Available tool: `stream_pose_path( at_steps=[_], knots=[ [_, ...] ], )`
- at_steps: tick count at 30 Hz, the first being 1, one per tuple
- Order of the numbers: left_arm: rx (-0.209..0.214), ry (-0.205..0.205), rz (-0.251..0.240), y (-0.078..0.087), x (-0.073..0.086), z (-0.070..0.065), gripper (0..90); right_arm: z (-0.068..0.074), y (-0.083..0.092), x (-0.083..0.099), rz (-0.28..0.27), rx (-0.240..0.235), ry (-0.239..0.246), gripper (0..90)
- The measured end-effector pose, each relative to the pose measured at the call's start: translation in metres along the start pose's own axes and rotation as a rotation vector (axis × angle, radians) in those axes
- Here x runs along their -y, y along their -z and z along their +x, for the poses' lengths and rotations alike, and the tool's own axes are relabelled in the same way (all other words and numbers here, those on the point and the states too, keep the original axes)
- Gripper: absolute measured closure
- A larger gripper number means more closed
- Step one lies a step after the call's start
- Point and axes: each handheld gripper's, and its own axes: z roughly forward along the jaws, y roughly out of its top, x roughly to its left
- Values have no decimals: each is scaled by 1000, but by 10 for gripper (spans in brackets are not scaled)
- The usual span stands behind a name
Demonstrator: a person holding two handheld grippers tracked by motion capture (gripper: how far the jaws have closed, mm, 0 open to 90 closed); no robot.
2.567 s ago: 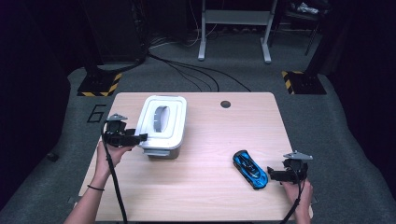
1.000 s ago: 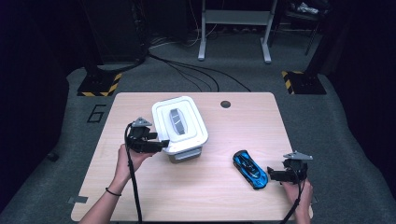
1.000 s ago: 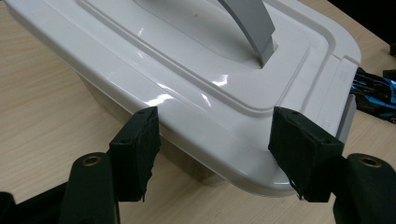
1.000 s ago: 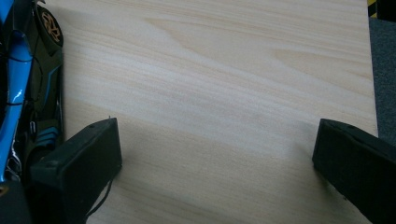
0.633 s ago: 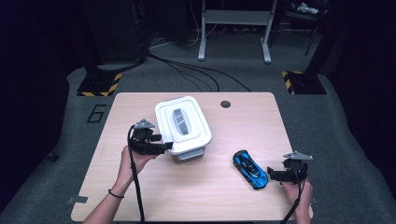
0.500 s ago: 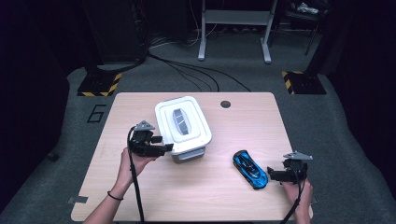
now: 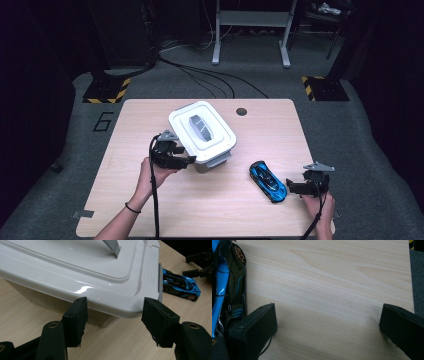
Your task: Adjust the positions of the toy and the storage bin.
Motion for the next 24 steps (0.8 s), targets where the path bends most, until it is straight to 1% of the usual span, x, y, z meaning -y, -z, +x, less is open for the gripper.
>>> stream_pose_path(
  at_steps=[4,5,6,9,13,14,15,17,20,22,23,24],
  knots=[
    [9,-1,-5,-4,-3,-2,368,0,0,0,0,0,1,7],
    [3,-8,-12,-5,-4,-2,366,0,0,0,-1,-1,1,7],
    [10,-3,-9,-5,-5,-3,361,0,0,0,-1,-1,1,7],
    [9,-10,-9,-5,-7,-2,341,0,0,0,-1,-1,-1,7],
    [-17,-11,-21,-2,-8,1,290,0,0,0,-1,-1,1,7],
    [-29,-9,-30,-1,-9,2,276,0,0,0,-1,-1,1,7],
    [-30,-3,-36,-1,-9,2,257,0,0,0,-1,-1,1,7],
    [-47,-7,-53,0,-11,3,240,0,0,0,-1,-1,1,7],
    [-61,-21,-75,0,-14,2,212,0,0,0,-1,-1,1,7],
    [-74,-34,-91,-2,-16,1,213,0,0,0,-1,-1,0,7],
    [-76,-42,-96,-5,-19,0,216,0,0,0,-1,-1,1,7],
    [-80,-48,-90,-6,-21,0,223,0,0,0,-1,-1,1,8]
  ],
)
